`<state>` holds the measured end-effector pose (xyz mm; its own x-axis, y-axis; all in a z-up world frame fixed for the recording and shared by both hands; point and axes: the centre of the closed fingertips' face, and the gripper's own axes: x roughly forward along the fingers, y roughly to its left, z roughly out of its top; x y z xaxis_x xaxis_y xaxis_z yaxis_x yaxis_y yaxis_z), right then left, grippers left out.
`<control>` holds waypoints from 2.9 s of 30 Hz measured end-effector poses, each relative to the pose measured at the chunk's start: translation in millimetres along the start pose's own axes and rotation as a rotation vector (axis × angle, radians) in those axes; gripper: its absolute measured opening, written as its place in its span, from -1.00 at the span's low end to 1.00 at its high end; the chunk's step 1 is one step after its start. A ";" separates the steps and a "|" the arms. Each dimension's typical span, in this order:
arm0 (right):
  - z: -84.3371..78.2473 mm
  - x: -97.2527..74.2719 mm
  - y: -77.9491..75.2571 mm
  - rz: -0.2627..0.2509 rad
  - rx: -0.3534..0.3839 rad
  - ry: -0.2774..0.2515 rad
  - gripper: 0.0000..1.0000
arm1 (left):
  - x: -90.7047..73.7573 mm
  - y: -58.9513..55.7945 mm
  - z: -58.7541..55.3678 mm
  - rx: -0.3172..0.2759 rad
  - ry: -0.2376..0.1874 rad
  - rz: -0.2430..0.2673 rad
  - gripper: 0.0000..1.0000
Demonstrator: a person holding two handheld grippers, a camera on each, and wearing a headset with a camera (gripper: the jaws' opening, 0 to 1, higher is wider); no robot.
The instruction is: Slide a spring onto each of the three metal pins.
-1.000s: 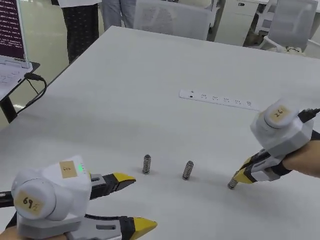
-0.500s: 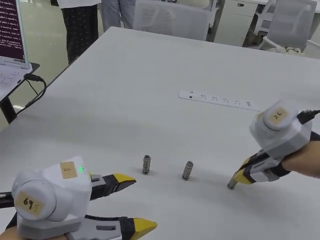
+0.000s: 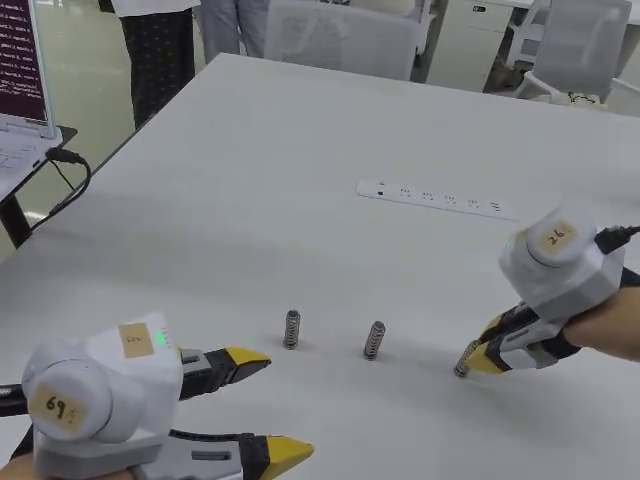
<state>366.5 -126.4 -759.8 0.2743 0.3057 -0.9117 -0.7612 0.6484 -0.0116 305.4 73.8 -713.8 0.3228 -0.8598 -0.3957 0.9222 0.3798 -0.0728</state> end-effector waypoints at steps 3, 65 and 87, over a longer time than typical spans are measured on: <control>-0.1 -0.6 1.9 0.001 0.006 -0.009 -0.67 | 0.2 -0.2 0.1 0.001 0.001 -0.001 -0.01; 12.7 -24.3 24.7 -0.141 0.153 -0.406 -0.21 | -3.5 3.8 3.7 0.002 -0.007 0.013 0.00; 13.8 -31.8 35.7 -0.166 0.151 -0.475 0.03 | -3.4 3.6 5.2 0.004 -0.010 0.016 0.01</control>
<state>338.7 -103.3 -725.5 0.6466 0.4502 -0.6158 -0.6014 0.7975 -0.0484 308.7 76.3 -708.0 0.3400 -0.8569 -0.3875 0.9177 0.3923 -0.0623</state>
